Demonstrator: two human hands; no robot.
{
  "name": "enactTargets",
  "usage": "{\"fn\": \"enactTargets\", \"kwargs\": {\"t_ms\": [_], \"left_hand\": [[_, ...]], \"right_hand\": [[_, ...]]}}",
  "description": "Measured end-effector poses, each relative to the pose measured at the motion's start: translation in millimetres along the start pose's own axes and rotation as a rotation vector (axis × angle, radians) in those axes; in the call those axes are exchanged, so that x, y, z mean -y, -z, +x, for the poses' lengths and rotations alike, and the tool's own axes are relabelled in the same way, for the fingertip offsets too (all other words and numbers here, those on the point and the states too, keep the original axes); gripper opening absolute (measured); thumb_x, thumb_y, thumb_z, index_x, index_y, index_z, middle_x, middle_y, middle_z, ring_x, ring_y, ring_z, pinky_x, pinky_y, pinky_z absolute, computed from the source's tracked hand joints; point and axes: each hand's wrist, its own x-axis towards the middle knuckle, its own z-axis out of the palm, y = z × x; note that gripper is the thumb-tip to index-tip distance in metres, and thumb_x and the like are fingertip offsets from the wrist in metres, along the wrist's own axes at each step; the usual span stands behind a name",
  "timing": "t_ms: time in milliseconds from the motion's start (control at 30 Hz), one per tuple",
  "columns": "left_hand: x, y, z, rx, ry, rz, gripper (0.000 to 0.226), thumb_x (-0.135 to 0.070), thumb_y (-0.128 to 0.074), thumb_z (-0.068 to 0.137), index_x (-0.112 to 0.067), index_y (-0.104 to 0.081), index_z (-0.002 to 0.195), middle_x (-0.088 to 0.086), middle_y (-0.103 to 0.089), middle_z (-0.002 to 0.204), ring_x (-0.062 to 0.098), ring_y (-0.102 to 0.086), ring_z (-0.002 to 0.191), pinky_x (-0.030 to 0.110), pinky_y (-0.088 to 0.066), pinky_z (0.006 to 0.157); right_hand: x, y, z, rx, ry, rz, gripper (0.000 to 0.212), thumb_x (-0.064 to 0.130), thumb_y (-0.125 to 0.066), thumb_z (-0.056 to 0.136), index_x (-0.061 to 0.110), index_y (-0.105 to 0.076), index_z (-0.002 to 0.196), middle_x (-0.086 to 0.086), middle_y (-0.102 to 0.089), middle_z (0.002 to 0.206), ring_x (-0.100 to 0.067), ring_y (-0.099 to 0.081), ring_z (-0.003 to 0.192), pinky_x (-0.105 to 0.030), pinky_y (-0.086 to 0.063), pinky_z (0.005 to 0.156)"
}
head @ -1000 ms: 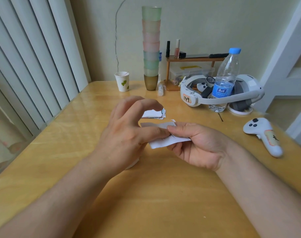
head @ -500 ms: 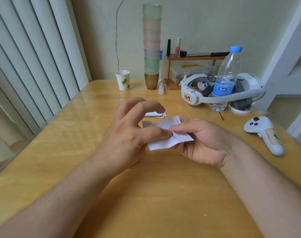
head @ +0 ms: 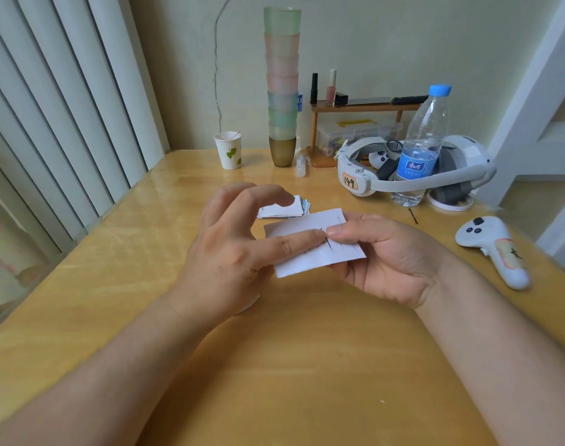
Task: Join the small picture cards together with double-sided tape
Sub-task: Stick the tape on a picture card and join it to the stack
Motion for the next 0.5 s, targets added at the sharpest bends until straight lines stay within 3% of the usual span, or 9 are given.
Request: {"fn": "enactTargets", "kwargs": {"t_ms": [233,367,500], "left_hand": [[0.2,0.1,0.4,0.016,0.018,0.013,0.059,0.004,-0.08,0.083,-0.037,-0.075,0.126,0.016,-0.062,0.132,0.046,-0.052,0.116,0.054,-0.046,0.096],[-1.5,-0.5,1.1,0.03,0.028,0.0,0.056,0.003,-0.079,0.086,-0.036,-0.075,0.126,0.016,-0.06,0.135,0.047,-0.051,0.117,0.056,-0.044,0.097],[-3.8,-1.9,0.0,0.059,0.058,-0.045,0.053,-0.001,-0.068,0.091,-0.037,-0.072,0.131,0.015,-0.057,0.139,0.044,-0.048,0.121,0.055,-0.042,0.102]], "right_hand": [[1.2,3.5,-0.3,0.008,0.024,-0.063,0.046,0.0,-0.072,0.076,0.001,-0.072,0.122,-0.019,-0.069,0.118,-0.017,-0.07,0.09,-0.019,-0.058,0.069],[0.4,3.8,2.0,-0.017,0.032,-0.084,0.053,0.001,-0.07,0.078,0.0,-0.066,0.131,-0.021,-0.066,0.128,-0.022,-0.063,0.106,-0.021,-0.054,0.077],[-1.7,1.3,3.4,-0.041,0.045,-0.061,0.047,0.0,-0.068,0.076,0.003,-0.068,0.124,-0.018,-0.069,0.117,-0.019,-0.066,0.096,-0.022,-0.051,0.073]]}}
